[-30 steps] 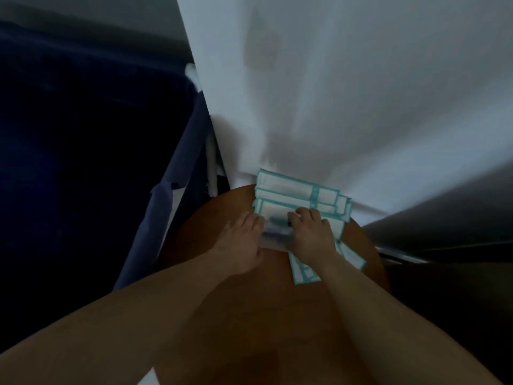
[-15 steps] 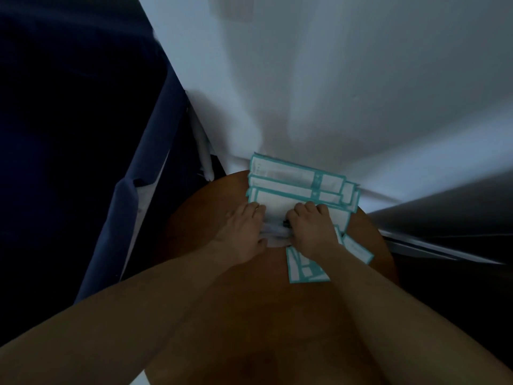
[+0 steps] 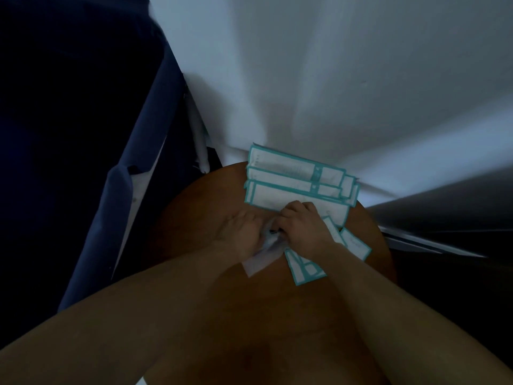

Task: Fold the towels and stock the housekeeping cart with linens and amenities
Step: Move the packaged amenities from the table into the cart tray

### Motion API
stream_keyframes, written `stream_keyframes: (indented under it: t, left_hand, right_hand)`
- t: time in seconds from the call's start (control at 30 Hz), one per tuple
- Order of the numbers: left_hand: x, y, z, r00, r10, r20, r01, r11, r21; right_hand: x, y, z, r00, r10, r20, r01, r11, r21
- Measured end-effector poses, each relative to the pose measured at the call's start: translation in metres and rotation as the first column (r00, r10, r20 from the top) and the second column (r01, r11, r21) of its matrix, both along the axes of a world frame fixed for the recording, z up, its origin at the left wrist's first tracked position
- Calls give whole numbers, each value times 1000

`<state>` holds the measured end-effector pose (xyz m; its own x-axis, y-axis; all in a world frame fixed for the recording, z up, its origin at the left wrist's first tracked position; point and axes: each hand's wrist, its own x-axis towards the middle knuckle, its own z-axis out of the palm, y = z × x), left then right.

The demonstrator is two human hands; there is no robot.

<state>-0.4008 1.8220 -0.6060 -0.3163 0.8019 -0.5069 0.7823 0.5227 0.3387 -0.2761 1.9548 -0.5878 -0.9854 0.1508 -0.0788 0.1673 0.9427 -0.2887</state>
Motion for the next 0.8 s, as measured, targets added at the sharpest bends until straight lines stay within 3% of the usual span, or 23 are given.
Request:
stream_keyframes:
  t: [0.1, 0.17, 0.23, 0.3, 0.4, 0.43, 0.5, 0.63, 0.8]
  left_hand:
    - [2, -3, 1, 944, 210, 253, -224, 974, 27]
    - [3, -9, 9, 791, 403, 461, -442, 897, -26]
    - [3, -17, 20, 594, 574, 563, -612, 777, -146]
    - [3, -25, 29, 485, 646, 589, -695, 694, -188]
    - [7, -35, 47, 267, 674, 688, -781, 570, -255]
    - [9, -38, 51, 193, 666, 720, -795, 536, -282]
    - [14, -43, 57, 94, 666, 740, -813, 480, -329]
    - [19, -54, 60, 35, 691, 722, -824, 429, -371]
    - [19, -68, 60, 73, 748, 659, -871, 370, -323]
  right_hand:
    - [5, -8, 0, 989, -98, -110, 98, 995, -12]
    - [9, -14, 1, 965, -208, -157, 202, 978, -58]
    - [12, -21, 3, 928, -340, -153, 322, 938, -132]
    - [11, -30, 7, 855, -504, -124, 456, 844, -283]
    - [7, -43, 15, 681, -729, 72, 634, 537, -557]
    - [7, -46, 15, 632, -763, 132, 678, 463, -571]
    - [9, -46, 11, 587, -797, 144, 762, 484, -432]
    - [12, -50, 3, 467, -804, 368, 880, 462, -106]
    - [2, -81, 2, 376, -868, 323, 926, 365, -97]
